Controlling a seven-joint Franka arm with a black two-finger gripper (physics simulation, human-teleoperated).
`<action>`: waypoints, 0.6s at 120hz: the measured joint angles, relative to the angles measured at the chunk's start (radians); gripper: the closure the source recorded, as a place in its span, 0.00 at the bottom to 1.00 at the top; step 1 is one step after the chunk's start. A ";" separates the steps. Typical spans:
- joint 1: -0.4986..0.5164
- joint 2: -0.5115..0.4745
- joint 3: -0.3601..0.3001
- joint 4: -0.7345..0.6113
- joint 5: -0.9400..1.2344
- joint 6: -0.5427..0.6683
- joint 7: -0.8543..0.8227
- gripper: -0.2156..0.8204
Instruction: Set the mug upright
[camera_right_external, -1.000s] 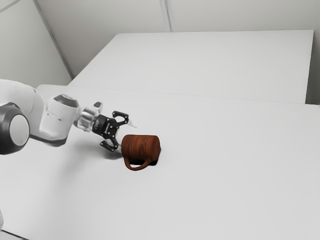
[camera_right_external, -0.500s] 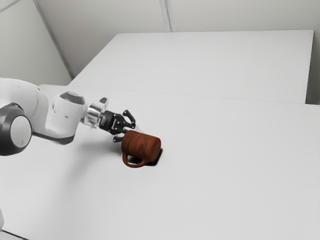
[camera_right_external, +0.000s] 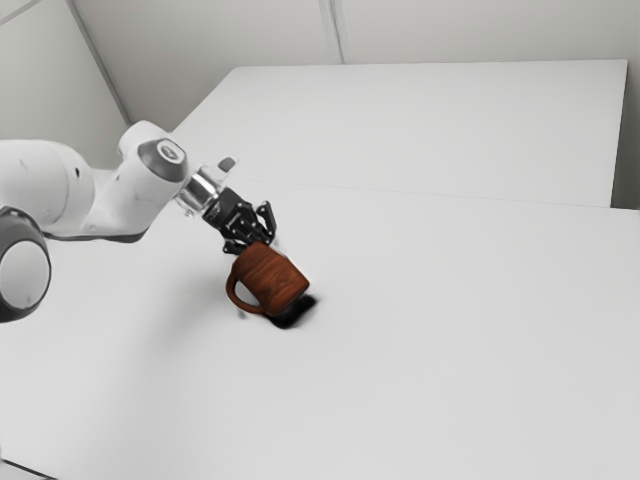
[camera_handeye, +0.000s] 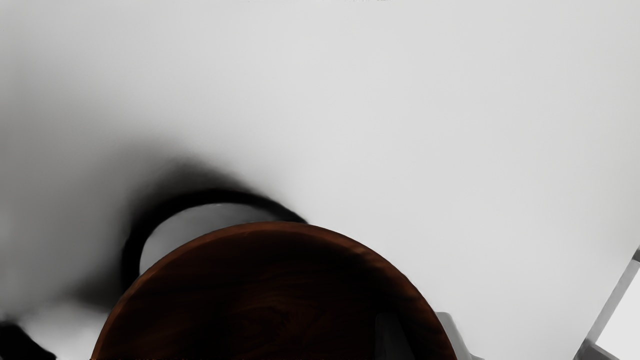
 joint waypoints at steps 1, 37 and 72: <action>-0.004 -0.005 0.000 -0.001 0.016 0.005 0.000 0.92; -0.064 -0.174 -0.041 -0.155 0.550 0.211 -0.014 0.92; -0.065 -0.242 -0.086 -0.334 0.793 0.506 -0.061 0.93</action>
